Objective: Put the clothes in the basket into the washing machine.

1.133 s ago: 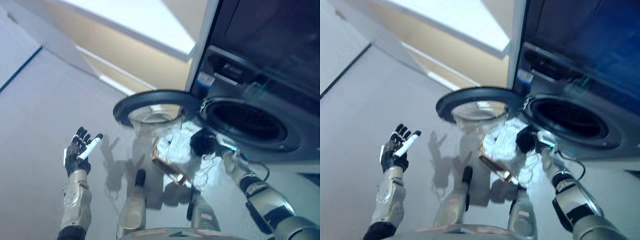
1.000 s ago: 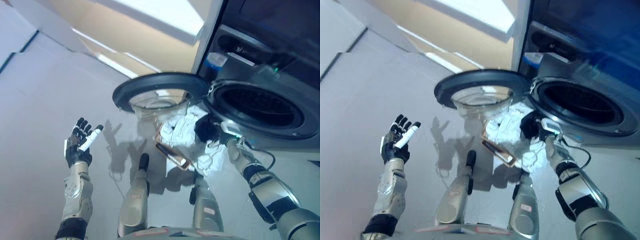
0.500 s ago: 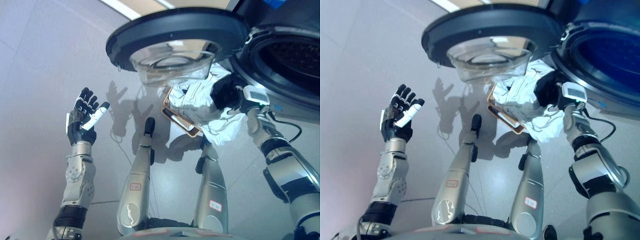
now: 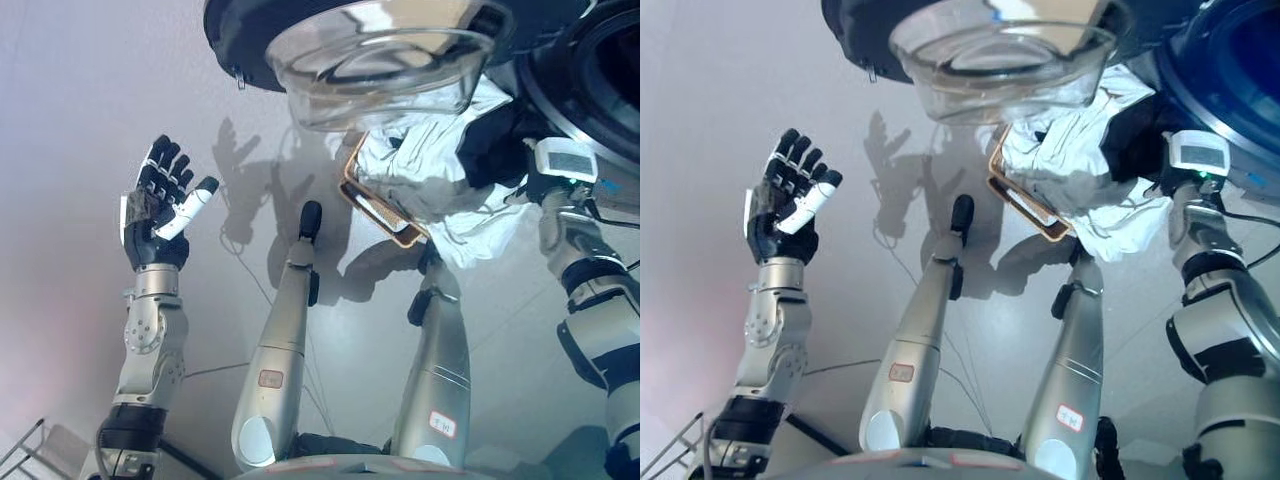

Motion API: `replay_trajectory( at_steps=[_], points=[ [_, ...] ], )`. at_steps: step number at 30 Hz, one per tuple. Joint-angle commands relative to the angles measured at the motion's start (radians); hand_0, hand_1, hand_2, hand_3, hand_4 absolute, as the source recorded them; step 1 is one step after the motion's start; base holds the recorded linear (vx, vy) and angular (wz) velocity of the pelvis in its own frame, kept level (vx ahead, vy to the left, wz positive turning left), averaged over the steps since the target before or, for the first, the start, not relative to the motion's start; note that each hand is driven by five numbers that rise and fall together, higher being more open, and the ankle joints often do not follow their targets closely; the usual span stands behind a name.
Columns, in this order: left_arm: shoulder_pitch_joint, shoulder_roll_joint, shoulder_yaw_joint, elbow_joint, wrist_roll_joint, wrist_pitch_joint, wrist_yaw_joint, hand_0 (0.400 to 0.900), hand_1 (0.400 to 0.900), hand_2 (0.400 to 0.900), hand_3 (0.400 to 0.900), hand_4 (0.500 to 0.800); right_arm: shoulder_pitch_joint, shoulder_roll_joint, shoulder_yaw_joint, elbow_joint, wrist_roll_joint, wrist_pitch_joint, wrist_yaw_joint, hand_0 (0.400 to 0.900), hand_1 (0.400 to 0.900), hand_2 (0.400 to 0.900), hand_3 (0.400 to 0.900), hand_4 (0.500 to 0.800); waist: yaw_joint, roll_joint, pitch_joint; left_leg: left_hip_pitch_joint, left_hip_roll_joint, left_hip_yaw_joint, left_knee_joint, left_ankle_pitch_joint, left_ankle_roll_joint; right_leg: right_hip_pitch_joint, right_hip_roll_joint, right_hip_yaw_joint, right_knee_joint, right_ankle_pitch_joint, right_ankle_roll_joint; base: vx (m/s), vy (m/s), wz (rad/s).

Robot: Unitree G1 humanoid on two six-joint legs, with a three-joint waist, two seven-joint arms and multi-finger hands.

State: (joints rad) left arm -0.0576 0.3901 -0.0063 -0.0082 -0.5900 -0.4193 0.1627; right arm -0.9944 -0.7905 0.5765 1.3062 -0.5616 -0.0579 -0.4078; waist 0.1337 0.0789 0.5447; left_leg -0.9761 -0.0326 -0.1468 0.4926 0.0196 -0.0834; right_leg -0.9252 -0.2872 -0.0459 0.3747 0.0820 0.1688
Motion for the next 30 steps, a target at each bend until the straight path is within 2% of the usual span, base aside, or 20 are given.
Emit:
replay_trajectory(
  at_steps=[1,4,9,11,19,26,30],
  points=[
    [0.042,0.026,0.051,-0.157,0.002,-0.126,0.014,0.900,0.900,0.900,0.900,0.800,-0.042,-0.143,0.064,0.023,-0.004,0.040,-0.079,0.900,0.900,0.900,0.900,0.800,-0.008,0.074,-0.025,-0.038,-0.065,-0.003,-0.029,-0.038,0.061,-0.070,0.019,0.018,0.190,-0.113,-0.035,-0.03,0.041,0.08],
    [0.051,0.034,0.048,-0.167,-0.002,-0.133,0.027,0.900,0.900,0.900,0.900,0.800,-0.057,-0.154,0.067,0.035,-0.004,0.049,-0.099,0.900,0.900,0.900,0.900,0.800,-0.002,0.086,-0.025,-0.098,-0.078,-0.001,0.038,-0.052,0.062,-0.134,0.009,0.036,0.270,-0.128,-0.037,-0.03,0.038,0.06],
    [0.051,0.033,0.043,-0.177,-0.011,-0.126,0.037,0.900,0.900,0.900,0.900,0.800,-0.064,-0.151,0.087,0.049,-0.021,0.062,-0.071,0.900,0.900,0.900,0.900,0.800,-0.005,0.102,-0.025,-0.186,-0.090,0.015,0.134,-0.080,0.059,-0.233,-0.004,0.070,0.380,-0.159,-0.046,-0.03,0.040,0.04],
    [0.059,0.028,0.034,-0.179,-0.013,-0.123,0.036,0.900,0.900,0.900,0.900,0.800,-0.073,-0.138,0.085,0.068,-0.022,0.069,-0.064,0.400,0.400,0.400,0.400,0.500,-0.005,0.111,-0.025,-0.205,-0.089,0.019,0.152,-0.082,0.057,-0.251,-0.004,0.077,0.402,-0.167,-0.050,-0.01,0.029,-0.02],
    [0.061,0.038,0.040,-0.158,-0.023,-0.125,0.042,0.900,0.900,0.900,0.900,0.800,-0.096,-0.088,0.085,0.080,-0.023,0.083,-0.068,0.400,0.400,0.400,0.400,0.500,0.001,0.126,-0.025,-0.202,-0.087,0.035,0.137,-0.075,0.061,-0.264,0.001,0.078,0.393,-0.165,-0.053,0.00,0.005,-0.05],
    [0.021,0.041,0.044,-0.127,-0.022,-0.135,0.049,0.900,0.900,0.900,0.900,0.800,-0.125,-0.065,0.050,0.059,0.042,0.067,-0.088,0.400,0.400,0.400,0.400,0.500,-0.004,0.129,-0.025,-0.151,-0.083,0.045,0.075,-0.058,0.063,-0.213,0.007,0.078,0.318,-0.146,-0.052,0.01,-0.001,-0.05],
    [-0.016,0.014,0.045,-0.083,-0.018,-0.150,0.083,0.900,0.900,0.900,0.900,0.800,-0.151,-0.008,-0.160,0.003,0.374,-0.024,-0.129,0.400,0.400,0.400,0.400,0.500,-0.011,0.126,-0.026,-0.092,-0.076,0.059,0.022,-0.048,0.067,-0.156,0.015,0.077,0.241,-0.122,-0.047,0.02,0.005,-0.12]
  ],
)
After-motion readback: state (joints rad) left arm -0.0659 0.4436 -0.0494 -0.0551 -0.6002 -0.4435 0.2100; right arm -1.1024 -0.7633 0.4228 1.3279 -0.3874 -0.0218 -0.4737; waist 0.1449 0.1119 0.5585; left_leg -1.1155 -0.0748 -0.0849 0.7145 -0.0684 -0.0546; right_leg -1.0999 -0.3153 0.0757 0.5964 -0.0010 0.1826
